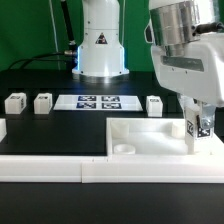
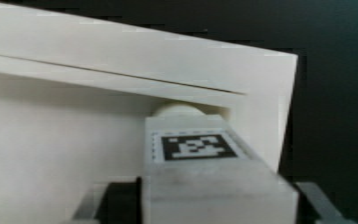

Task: Assemble square table

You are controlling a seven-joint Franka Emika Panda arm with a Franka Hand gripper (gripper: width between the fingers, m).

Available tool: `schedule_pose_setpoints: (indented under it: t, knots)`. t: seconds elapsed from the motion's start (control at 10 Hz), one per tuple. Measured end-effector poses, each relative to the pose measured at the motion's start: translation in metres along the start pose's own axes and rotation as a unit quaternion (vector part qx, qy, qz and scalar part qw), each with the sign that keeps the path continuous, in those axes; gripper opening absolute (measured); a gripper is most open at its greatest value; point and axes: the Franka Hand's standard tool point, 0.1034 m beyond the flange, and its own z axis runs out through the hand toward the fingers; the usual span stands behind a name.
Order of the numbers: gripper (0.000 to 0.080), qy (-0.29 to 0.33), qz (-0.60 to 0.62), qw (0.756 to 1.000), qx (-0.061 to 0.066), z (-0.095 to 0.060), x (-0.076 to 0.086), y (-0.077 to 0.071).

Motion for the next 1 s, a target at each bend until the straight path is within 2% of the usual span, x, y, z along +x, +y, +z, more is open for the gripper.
schedule_pose_setpoints:
  t: [0.1,0.2,0.3,0.6,0.7,0.8,0.9,1.0]
  knots:
    - [0.0498,-0.001,-0.067,0.998,0.001,-0.0016,-0.0022,-0.0029]
    - [0.0498,-0.003,-0.153,0.988,0.002,-0.0022,-0.0041,-0.0046]
    - [0.0619,-0.008,-0.222,0.975,0.0,-0.0025,-0.0061,-0.0047]
    - [0.0648,-0.006,-0.287,0.958,0.0,-0.0019,-0.0047,-0.0042]
    - [0.0649,-0.004,-0.348,0.938,-0.002,-0.002,-0.0033,-0.0039]
    - [0.0649,-0.008,-0.456,0.89,-0.027,-0.0015,-0.0039,-0.0004]
    - [0.0649,-0.009,-0.525,0.85,-0.051,-0.0021,-0.0061,-0.0038]
    - [0.0649,-0.003,-0.507,0.861,-0.041,-0.002,-0.0037,-0.0068]
